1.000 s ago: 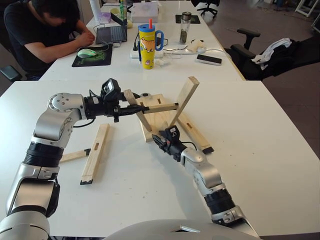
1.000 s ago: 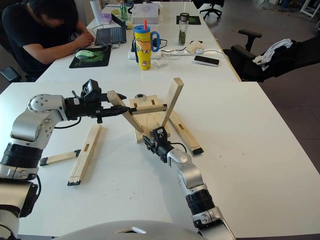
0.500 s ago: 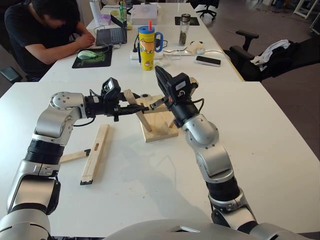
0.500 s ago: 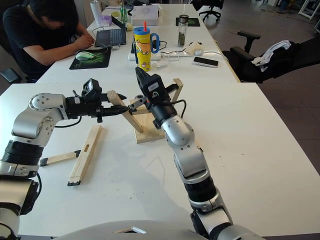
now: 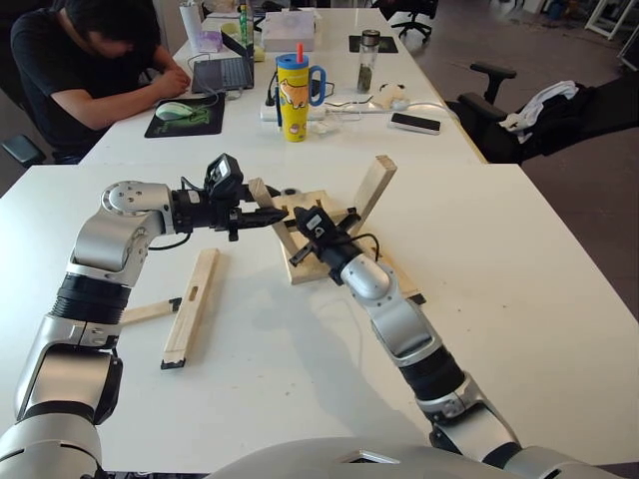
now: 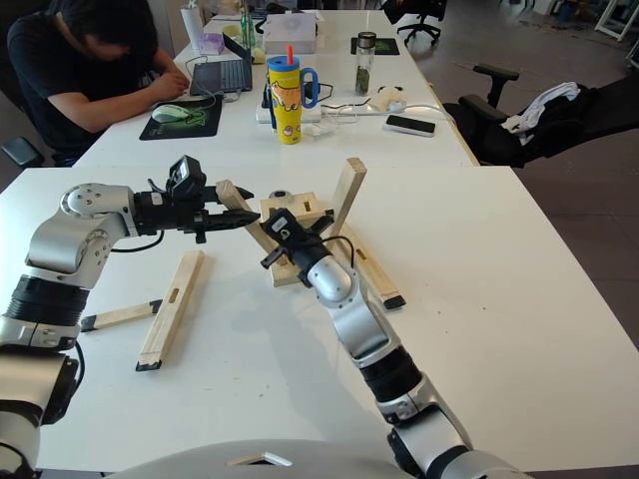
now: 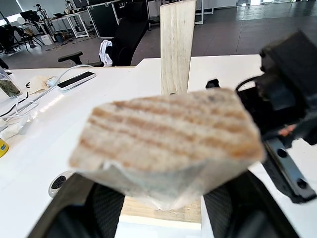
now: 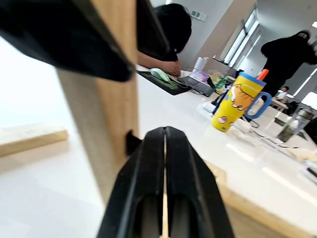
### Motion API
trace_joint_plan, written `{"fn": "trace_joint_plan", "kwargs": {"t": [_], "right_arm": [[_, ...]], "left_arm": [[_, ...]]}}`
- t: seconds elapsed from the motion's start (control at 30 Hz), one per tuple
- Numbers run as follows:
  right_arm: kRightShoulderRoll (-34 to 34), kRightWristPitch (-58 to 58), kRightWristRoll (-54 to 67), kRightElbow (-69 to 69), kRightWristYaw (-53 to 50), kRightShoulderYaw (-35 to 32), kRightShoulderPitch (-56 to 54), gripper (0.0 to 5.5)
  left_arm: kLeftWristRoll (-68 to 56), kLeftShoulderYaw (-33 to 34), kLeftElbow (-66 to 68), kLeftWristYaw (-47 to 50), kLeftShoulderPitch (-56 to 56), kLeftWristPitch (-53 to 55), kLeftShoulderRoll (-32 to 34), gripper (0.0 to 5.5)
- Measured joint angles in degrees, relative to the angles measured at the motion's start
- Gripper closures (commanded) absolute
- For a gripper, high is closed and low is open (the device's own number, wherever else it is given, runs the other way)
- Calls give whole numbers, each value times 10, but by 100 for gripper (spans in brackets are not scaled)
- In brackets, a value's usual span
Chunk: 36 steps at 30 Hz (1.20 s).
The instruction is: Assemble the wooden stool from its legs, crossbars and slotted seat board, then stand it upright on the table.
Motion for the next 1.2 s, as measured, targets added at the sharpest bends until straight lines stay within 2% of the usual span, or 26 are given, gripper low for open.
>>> {"fn": "trace_joint_plan", "kwargs": {"t": [0.13, 0.23, 0.43, 0.63, 0.83, 0.87, 1.03, 1.13, 1.2], "right_arm": [[-26, -57, 50, -95, 35, -40, 53, 550], [-57, -88, 55, -107, 47, -60, 91, 550], [-65, -54, 42, 28, 37, -71, 114, 550], [-14, -31, 23, 163, 2, -67, 56, 550], [3, 33, -2, 181, -8, -47, 27, 550], [3, 44, -4, 176, -8, -46, 27, 550], [2, 76, -6, 150, 2, -36, 28, 550], [2, 80, -6, 143, 3, -36, 30, 550], [2, 81, -6, 141, 3, -37, 31, 550]], "left_arm": [[3, -4, 11, -5, -9, -2, -4, 349], [6, -7, 32, -21, -22, -6, -5, 349], [17, -14, 102, -79, -71, -21, -6, 349], [31, -15, 159, -114, -101, -42, -20, 349], [32, -4, 150, -104, -73, -74, -27, 349], [32, -1, 145, -101, -68, -76, -28, 313], [62, -5, 152, -46, 9, -53, -53, 246], [51, 28, 118, -31, 37, -29, -51, 201], [38, 51, 89, -28, 45, -12, -41, 201]]}}
